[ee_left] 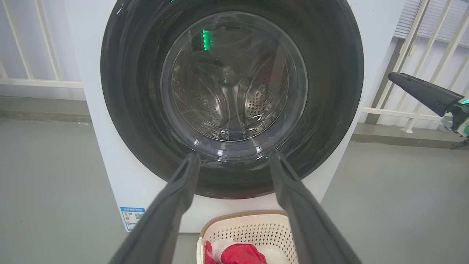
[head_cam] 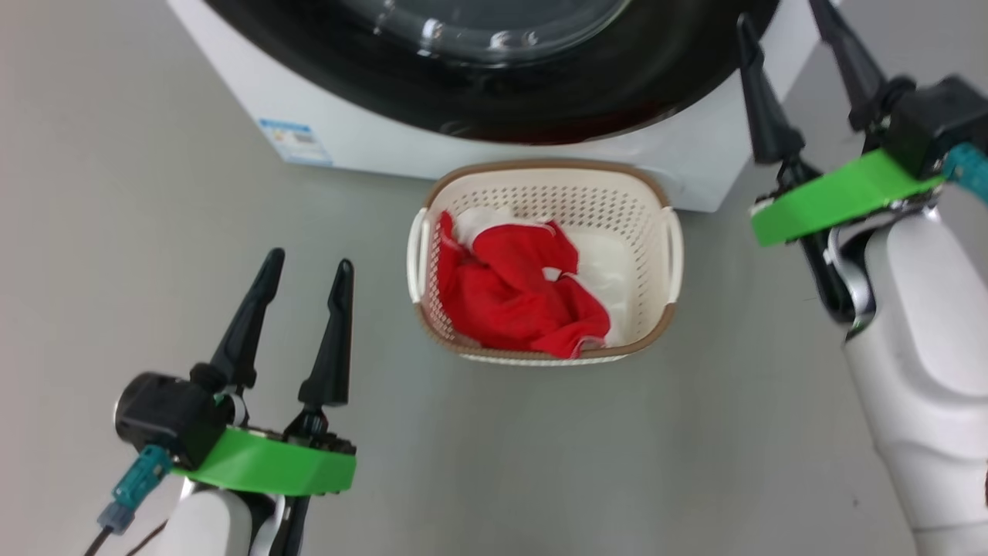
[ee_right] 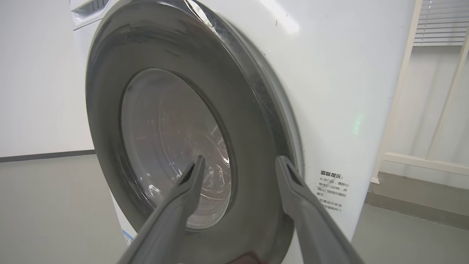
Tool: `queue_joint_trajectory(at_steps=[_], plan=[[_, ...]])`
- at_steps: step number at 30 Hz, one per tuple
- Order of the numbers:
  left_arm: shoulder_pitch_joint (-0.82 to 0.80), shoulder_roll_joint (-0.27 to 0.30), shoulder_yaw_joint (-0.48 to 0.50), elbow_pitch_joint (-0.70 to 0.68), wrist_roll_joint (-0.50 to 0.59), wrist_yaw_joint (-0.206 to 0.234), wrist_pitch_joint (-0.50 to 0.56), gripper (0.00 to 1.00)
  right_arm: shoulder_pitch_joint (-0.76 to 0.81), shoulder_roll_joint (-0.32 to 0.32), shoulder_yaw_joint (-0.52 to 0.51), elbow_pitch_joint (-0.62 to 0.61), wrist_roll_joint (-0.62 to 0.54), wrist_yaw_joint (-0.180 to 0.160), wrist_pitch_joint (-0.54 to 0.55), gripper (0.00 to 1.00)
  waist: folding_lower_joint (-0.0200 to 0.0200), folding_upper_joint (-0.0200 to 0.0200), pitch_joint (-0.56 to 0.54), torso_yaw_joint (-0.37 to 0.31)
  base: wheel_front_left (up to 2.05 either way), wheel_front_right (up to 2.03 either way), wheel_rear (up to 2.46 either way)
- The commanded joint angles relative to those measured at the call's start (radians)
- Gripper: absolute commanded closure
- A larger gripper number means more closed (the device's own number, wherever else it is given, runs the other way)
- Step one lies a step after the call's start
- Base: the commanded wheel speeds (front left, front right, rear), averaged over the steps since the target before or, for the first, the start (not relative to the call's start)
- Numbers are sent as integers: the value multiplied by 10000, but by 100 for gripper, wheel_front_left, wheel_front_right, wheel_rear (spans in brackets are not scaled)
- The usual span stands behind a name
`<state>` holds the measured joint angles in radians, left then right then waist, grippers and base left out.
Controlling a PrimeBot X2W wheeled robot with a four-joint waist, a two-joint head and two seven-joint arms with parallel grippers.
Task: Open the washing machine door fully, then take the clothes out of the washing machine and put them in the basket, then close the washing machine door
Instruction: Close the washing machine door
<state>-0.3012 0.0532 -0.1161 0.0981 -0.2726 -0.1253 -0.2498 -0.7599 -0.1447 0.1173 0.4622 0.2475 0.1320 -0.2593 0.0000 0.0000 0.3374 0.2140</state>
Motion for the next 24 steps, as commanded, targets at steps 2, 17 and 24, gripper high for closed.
queue_joint_trajectory(at_steps=[2,17,24], plan=[[248,248,402,-170,-140,-54,-120,0,399,225,245,-418,122,-13,-25,0,0,0,-577,-582,0,0,0],[973,579,606,264,61,-54,-120,0,2767,382,-29,-1429,465,-13,-25,0,0,0,-1998,-1525,0,0,0],[1228,607,1007,294,79,-54,-120,0,3586,408,-272,-1681,461,-13,-25,0,0,0,-2377,-1698,0,0,0]])
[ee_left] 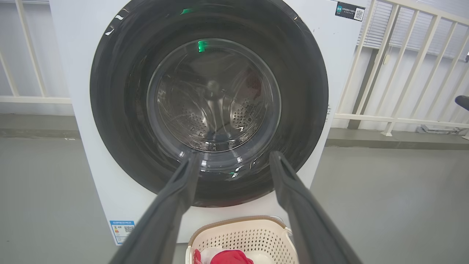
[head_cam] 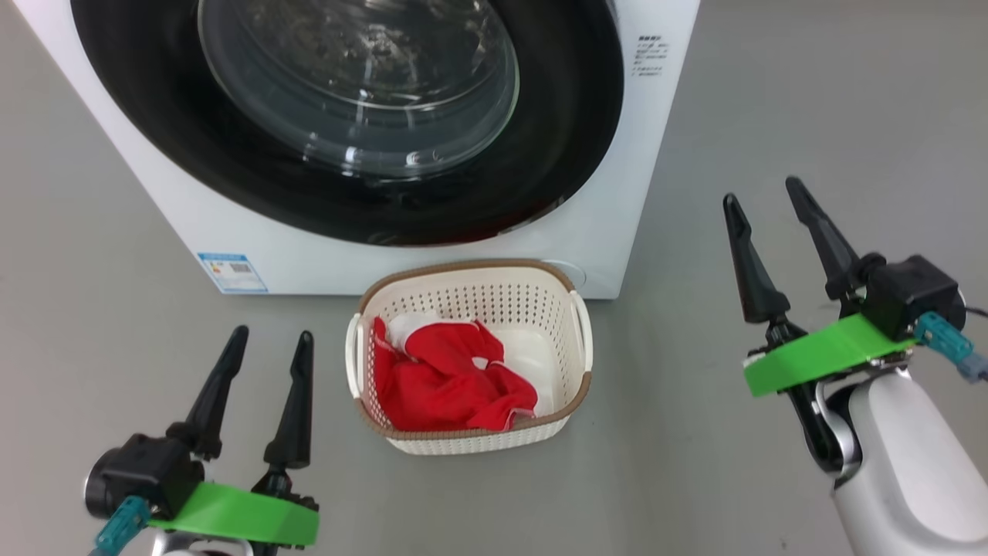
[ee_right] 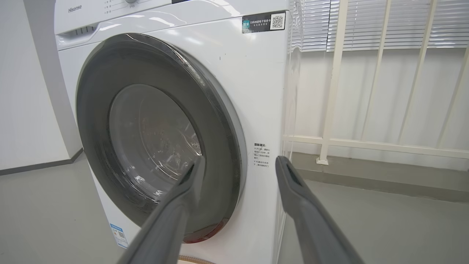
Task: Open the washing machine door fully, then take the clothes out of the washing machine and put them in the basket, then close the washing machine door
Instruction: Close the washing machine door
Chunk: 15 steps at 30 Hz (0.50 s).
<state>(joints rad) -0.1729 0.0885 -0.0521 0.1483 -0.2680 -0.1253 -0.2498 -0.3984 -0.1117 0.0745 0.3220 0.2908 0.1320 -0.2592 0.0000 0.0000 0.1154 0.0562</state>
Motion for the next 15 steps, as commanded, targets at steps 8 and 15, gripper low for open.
queue_joint_trajectory(at_steps=[8,15], plan=[[408,302,705,-209,66,-54,-120,0,1016,240,-224,-686,-18,-13,-26,0,0,0,-667,-259,0,0,0],[719,439,826,-264,47,-54,-120,0,1790,395,-473,-1127,-81,-13,-26,0,0,0,-892,-329,0,0,0]])
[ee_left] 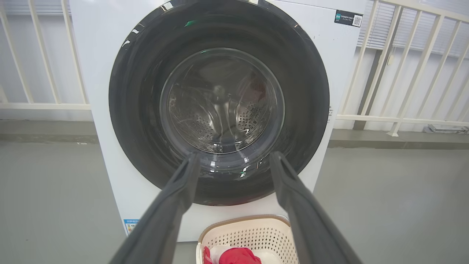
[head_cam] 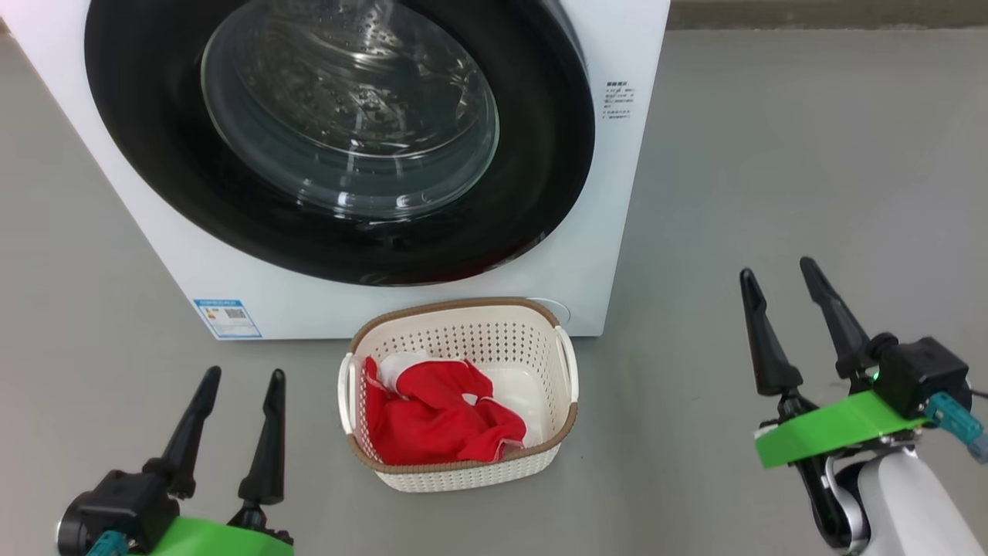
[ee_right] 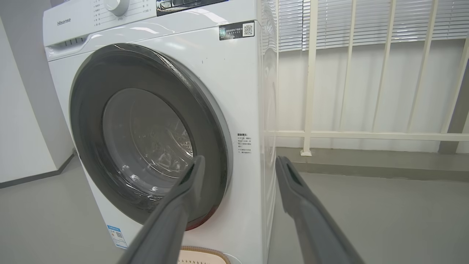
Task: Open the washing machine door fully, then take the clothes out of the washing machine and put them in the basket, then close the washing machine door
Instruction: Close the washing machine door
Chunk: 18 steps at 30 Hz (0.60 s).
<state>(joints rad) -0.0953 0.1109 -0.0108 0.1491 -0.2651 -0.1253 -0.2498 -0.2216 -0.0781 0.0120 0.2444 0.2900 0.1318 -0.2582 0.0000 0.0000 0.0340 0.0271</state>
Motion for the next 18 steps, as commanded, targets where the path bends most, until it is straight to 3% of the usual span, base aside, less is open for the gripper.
queue_joint_trajectory(at_steps=[1,18], plan=[[-16,210,452,-284,25,-54,-120,0,110,76,114,-386,-60,-11,-36,0,0,0,-115,-53,0,0,0],[445,43,806,-219,208,-54,-120,0,986,225,-118,-554,132,-11,-36,0,0,0,-602,-249,0,0,0]])
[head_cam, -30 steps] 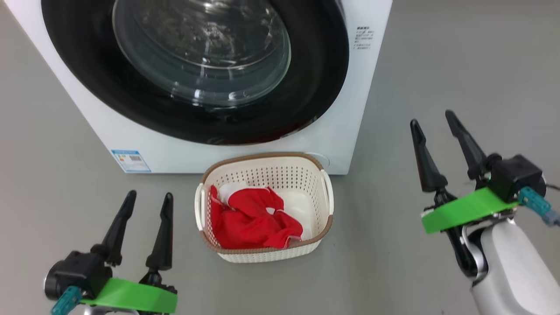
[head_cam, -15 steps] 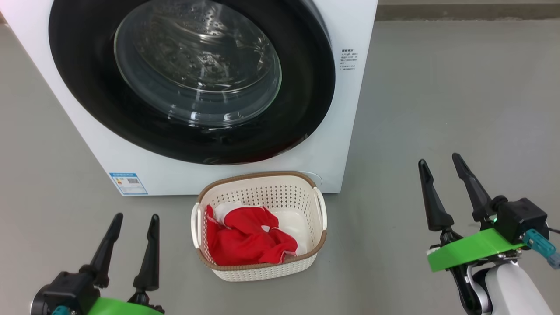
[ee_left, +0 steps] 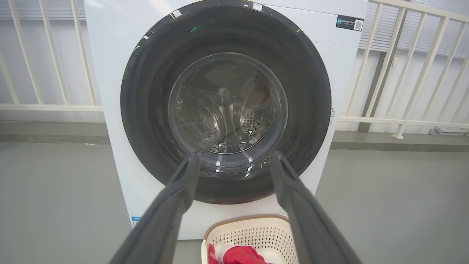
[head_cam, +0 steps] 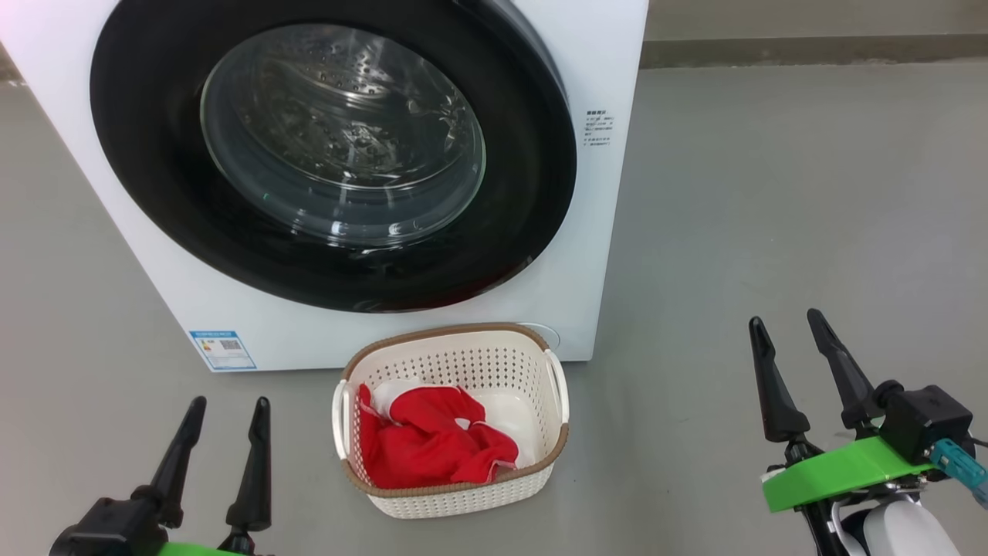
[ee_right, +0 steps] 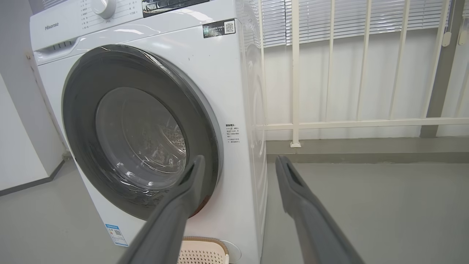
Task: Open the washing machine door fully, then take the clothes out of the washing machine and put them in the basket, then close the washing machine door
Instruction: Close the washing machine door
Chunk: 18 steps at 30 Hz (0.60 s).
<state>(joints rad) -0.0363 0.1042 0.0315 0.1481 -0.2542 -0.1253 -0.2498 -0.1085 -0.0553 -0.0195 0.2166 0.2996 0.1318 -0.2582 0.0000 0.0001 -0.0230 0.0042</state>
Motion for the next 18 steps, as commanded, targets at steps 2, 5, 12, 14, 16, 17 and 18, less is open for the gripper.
queue_joint_trajectory(at_steps=[2,5,12,14,16,17,18], plan=[[-112,98,420,-187,108,-54,-120,0,-84,1,185,-286,63,-11,-36,0,0,-1,-72,-41,0,0,0],[-69,84,484,-166,111,-54,-120,0,7,7,161,-336,83,-11,-36,0,0,-1,-105,-92,0,0,0],[-13,58,562,-144,123,-54,-120,0,148,22,100,-437,94,-11,-36,0,0,-1,-130,-198,0,0,0],[-10,55,558,-146,130,-54,-120,0,168,25,98,-445,97,-11,-36,0,0,-1,-123,-213,0,0,0],[-8,55,549,-152,133,-54,-120,0,173,27,96,-447,98,-11,-36,0,0,-1,-113,-225,0,0,0],[-8,56,546,-156,131,-54,-120,0,174,28,94,-445,95,-11,-36,0,0,-1,-108,-230,0,0,0],[-7,57,542,-157,128,-54,-120,0,173,29,95,-441,84,-11,-36,0,0,-1,-102,-232,0,0,0]])
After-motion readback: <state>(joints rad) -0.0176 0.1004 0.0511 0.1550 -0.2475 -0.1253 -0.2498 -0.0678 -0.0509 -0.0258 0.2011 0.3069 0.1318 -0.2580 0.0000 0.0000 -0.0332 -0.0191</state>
